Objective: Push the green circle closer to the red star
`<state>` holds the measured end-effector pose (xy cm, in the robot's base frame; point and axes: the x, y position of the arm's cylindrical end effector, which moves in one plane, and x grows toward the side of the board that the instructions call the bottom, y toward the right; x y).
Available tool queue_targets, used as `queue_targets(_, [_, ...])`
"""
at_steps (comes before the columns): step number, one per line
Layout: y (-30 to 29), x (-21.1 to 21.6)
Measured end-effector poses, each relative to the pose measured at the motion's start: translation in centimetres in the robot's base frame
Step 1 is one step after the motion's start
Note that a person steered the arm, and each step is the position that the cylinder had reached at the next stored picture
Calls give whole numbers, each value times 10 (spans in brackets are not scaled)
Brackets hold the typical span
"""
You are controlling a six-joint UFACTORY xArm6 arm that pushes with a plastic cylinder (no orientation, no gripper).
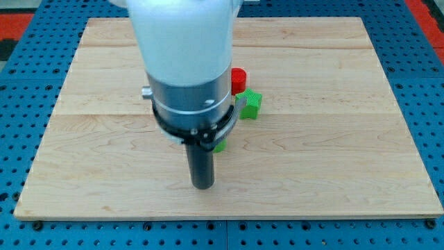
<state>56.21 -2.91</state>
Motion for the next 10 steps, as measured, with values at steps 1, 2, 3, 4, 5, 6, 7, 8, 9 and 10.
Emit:
queue_targets(1, [0, -37])
queue_targets(2, [12, -45])
queue_targets(3, [12, -49])
queue_targets(4, [37, -53])
queue_targets(5, [56, -61])
queue_targets(6, [74, -64])
queue_targets(7, [81, -78])
queue_targets(8, [43, -89])
queue_targets(9, [5, -89])
queue_targets(10, [13, -82])
